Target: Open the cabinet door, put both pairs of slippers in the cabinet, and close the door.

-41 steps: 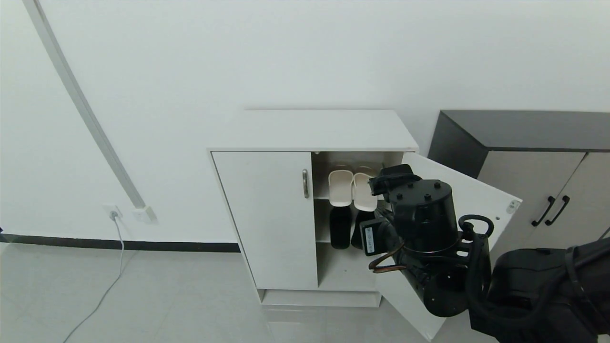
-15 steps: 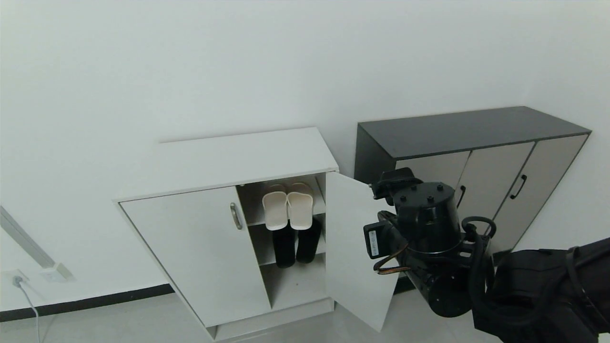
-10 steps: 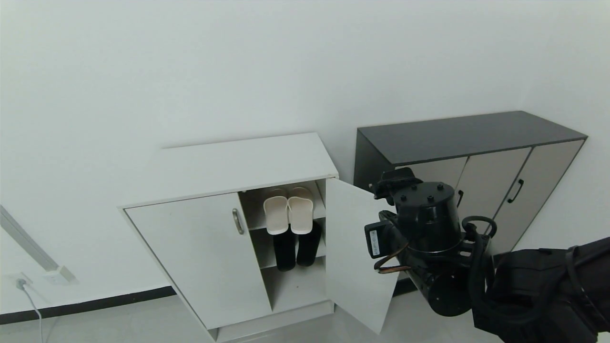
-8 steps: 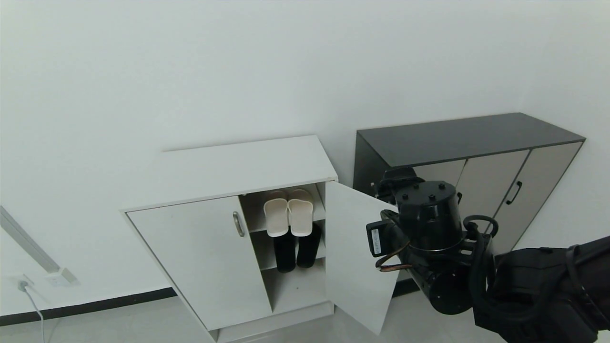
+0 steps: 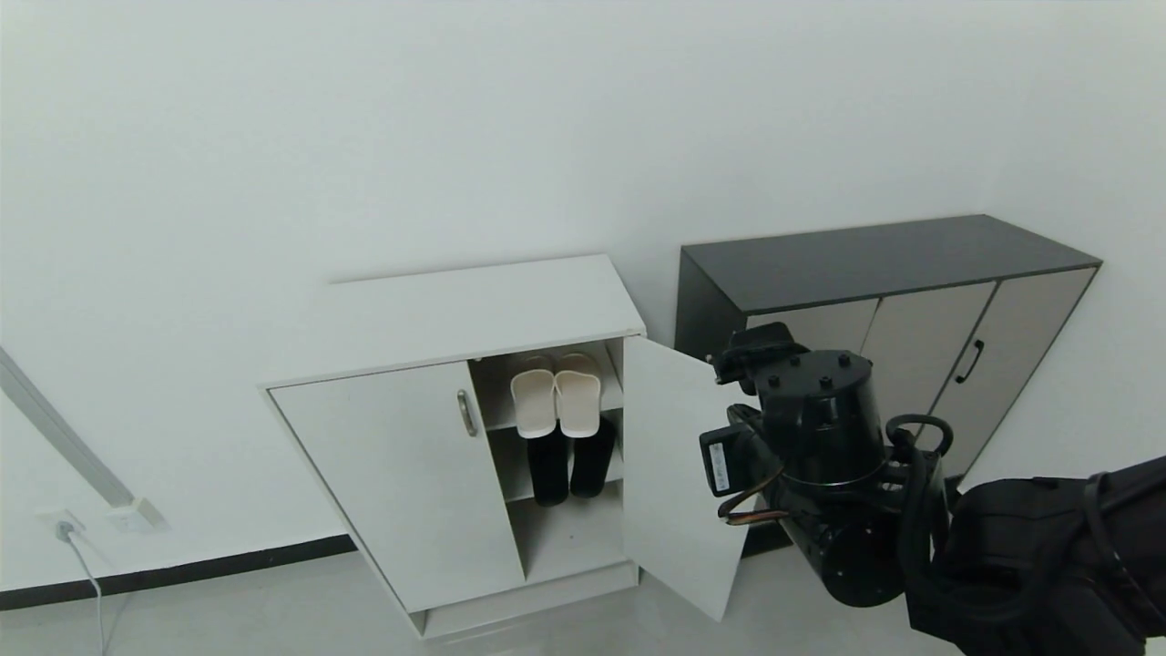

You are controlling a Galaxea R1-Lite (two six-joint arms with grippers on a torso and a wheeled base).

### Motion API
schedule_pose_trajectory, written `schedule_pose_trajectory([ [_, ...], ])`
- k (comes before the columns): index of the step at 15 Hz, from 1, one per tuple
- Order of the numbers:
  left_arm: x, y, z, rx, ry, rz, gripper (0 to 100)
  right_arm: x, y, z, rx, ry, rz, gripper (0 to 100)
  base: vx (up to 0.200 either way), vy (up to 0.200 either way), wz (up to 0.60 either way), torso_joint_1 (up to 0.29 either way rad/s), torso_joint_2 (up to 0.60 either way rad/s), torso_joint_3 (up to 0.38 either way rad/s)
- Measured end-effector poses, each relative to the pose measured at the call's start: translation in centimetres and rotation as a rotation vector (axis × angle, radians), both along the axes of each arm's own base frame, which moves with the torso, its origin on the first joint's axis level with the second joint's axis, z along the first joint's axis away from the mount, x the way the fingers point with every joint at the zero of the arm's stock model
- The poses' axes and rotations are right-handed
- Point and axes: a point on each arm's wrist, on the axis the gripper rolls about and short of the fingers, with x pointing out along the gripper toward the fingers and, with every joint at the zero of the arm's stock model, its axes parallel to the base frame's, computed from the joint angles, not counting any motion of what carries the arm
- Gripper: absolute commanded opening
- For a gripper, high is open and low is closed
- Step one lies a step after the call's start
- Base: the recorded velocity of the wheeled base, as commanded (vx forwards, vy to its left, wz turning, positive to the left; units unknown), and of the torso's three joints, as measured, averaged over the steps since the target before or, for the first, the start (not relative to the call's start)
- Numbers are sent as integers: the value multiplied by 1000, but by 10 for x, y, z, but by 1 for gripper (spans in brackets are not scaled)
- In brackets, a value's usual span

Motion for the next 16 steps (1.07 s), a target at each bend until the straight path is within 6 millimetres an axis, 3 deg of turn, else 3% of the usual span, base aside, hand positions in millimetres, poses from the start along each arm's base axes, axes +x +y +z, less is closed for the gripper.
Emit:
schedule_pose_trajectory([
  [2,0,0,0,0,0,0,0,5,-3,2,0,-5,-12,0,0,0,0,0,0,0],
  [4,0,0,0,0,0,-1,0,24,-10,12,37,-31,-47,0,0,0,0,0,0,0],
  [9,0,0,0,0,0,0,0,99,-37,28,69,-15,-137,0,0,0,0,0,0,0],
  [12,0,0,0,0,0,0,0,136,-47,23,98,53,-150,0,0,0,0,0,0,0],
  [16,0,0,0,0,0,-1,0,166,-57,7,129,91,-173,0,0,0,0,0,0,0],
])
